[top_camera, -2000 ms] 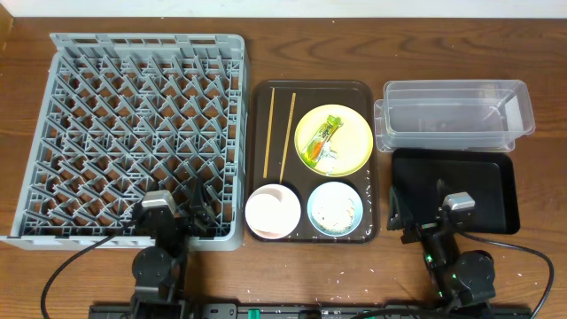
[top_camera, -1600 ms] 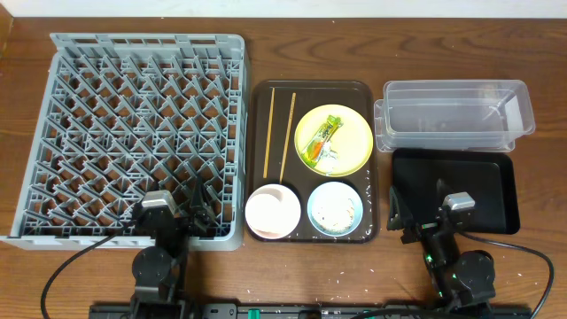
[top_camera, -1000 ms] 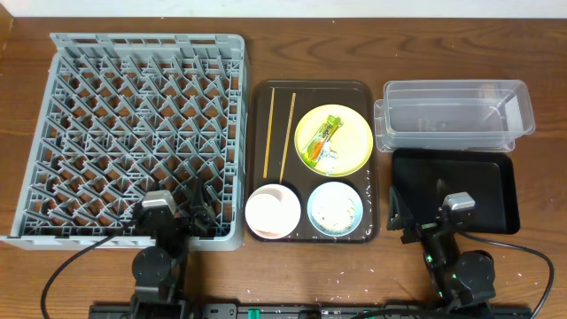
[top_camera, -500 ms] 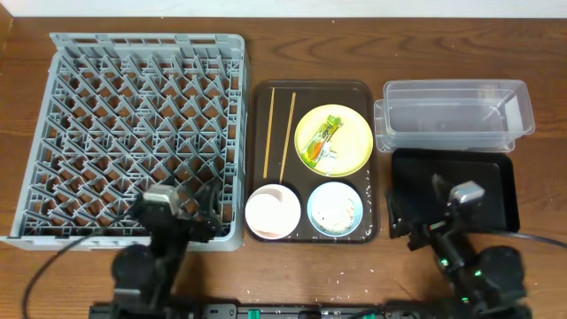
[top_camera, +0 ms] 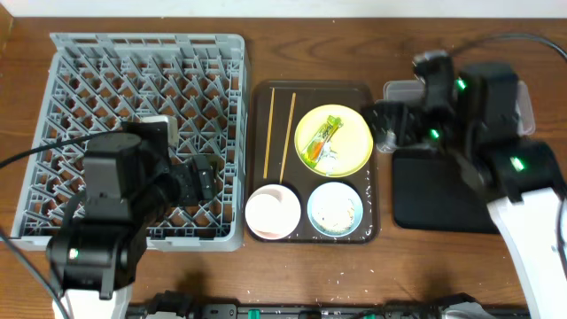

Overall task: Sort waste into correct bins and load items into the dishwasher
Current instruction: 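Move the right gripper toward the wrapper on the yellow plate, then grasp the green wrapper and foil with right gripper, drop into clear bin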

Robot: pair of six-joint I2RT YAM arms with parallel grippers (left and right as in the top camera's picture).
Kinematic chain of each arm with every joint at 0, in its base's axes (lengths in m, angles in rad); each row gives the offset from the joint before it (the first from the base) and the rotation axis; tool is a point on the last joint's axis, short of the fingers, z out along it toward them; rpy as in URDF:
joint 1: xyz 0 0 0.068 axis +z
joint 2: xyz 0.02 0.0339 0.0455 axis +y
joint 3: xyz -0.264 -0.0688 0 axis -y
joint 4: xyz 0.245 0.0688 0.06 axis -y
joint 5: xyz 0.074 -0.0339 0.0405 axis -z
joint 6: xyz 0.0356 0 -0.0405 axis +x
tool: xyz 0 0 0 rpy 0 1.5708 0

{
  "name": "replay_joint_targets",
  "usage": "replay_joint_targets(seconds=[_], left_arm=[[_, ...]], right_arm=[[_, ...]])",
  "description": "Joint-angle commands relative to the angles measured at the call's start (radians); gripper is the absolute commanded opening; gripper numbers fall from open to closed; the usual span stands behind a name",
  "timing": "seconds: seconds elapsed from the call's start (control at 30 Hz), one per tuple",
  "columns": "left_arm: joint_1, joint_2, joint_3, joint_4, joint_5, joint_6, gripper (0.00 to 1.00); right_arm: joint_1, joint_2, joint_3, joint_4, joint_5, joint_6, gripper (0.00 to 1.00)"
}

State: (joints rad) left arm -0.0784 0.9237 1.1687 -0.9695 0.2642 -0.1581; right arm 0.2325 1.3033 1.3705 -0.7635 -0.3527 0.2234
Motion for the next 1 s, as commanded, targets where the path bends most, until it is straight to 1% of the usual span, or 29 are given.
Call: replay_joint_targets(seconds=[0.0, 0.07, 0.1, 0.13, 0.27, 0.3, 0.33, 0.37, 0.4, 0.43, 0.5, 0.57, 0.6, 0.63, 0.67, 0.7, 0.8, 0.87, 0.97], left_arm=[[0.006, 0.047, 0.017, -0.018, 0.016, 0.000, 0.88], [0.006, 0.065, 0.017, -0.018, 0.016, 0.000, 0.88], [0.006, 0.076, 0.017, -0.018, 0.016, 0.000, 0.89], [0.006, 0.086, 0.017, -0.018, 0.016, 0.000, 0.89], [0.006, 0.125, 0.017, -0.018, 0.016, 0.000, 0.89], [0.006, 0.140, 0.017, -0.018, 0.016, 0.000, 0.88], [0.006, 0.147, 0.017, -0.018, 0.016, 0.000, 0.88], [0.006, 0.156, 0.017, -0.018, 0.016, 0.000, 0.89], [0.006, 0.162, 0.017, -0.018, 0.016, 0.000, 0.88], [0.006, 0.172, 0.017, -0.017, 0.016, 0.000, 0.88], [0.006, 0.182, 0.017, -0.017, 0.016, 0.000, 0.88], [0.006, 0.188, 0.017, -0.017, 0.016, 0.000, 0.88], [0.006, 0.192, 0.017, -0.017, 0.016, 0.000, 0.89], [0.006, 0.193, 0.017, -0.017, 0.016, 0.000, 0.89], [0.006, 0.189, 0.018, -0.012, 0.021, 0.000, 0.89], [0.006, 0.171, 0.018, 0.003, 0.026, 0.000, 0.88], [0.006, 0.110, 0.022, 0.039, 0.059, 0.000, 0.89], [0.006, 0.019, 0.023, 0.066, 0.068, 0.000, 0.88], [0.006, -0.090, 0.023, 0.060, 0.068, 0.000, 0.89]], right_arm=[[0.066, 0.137, 0.021, 0.034, -0.099, 0.015, 0.99], [0.114, 0.205, 0.021, 0.027, -0.019, 0.048, 0.99], [0.154, 0.262, 0.021, 0.027, 0.061, 0.070, 0.98], [0.187, 0.315, 0.021, 0.031, 0.145, 0.105, 0.90], [0.249, 0.473, 0.021, 0.071, 0.322, 0.204, 0.84], [0.264, 0.547, 0.021, 0.105, 0.334, 0.257, 0.81], [0.266, 0.570, 0.021, 0.118, 0.335, 0.274, 0.77], [0.271, 0.608, 0.021, 0.142, 0.337, 0.303, 0.70], [0.274, 0.639, 0.021, 0.162, 0.351, 0.335, 0.66], [0.275, 0.682, 0.021, 0.184, 0.372, 0.393, 0.62], [0.272, 0.720, 0.021, 0.211, 0.376, 0.422, 0.61], [0.269, 0.751, 0.021, 0.224, 0.375, 0.457, 0.54], [0.268, 0.761, 0.021, 0.226, 0.376, 0.465, 0.48], [0.266, 0.767, 0.021, 0.236, 0.375, 0.464, 0.29], [0.264, 0.763, 0.022, 0.247, 0.379, 0.455, 0.06], [0.257, 0.742, 0.024, 0.248, 0.379, 0.449, 0.01], [0.226, 0.666, 0.024, 0.246, 0.378, 0.449, 0.01], [0.169, 0.552, 0.024, 0.224, 0.378, 0.449, 0.01], [0.093, 0.455, 0.024, 0.200, 0.379, 0.447, 0.01]])
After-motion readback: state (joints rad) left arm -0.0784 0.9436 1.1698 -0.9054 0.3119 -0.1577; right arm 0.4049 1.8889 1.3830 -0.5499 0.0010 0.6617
